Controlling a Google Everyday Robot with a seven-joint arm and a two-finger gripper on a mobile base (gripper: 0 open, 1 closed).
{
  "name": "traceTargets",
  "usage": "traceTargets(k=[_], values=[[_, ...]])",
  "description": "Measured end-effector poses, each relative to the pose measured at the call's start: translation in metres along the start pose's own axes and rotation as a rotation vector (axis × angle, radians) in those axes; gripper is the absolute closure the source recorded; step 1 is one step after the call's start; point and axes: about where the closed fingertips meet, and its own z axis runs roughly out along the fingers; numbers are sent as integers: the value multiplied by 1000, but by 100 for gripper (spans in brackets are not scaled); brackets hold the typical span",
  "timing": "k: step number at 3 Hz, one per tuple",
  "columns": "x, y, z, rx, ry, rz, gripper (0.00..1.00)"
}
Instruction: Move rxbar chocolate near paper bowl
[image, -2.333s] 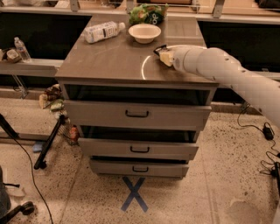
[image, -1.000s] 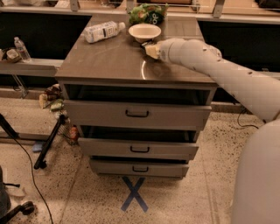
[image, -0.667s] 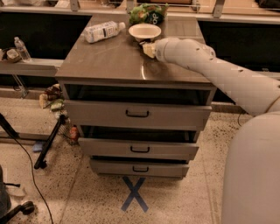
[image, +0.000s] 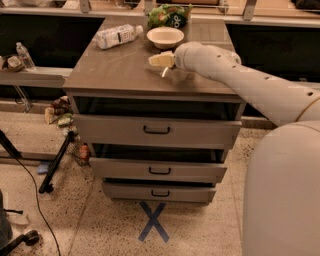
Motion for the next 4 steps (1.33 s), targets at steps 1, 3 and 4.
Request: traceTargets(k=[1,3,4], values=[[0,0,0,1,0,0,0],[-1,-82,-95,19,3,14,0],[-11,-132,-149,96,0,-21,0]])
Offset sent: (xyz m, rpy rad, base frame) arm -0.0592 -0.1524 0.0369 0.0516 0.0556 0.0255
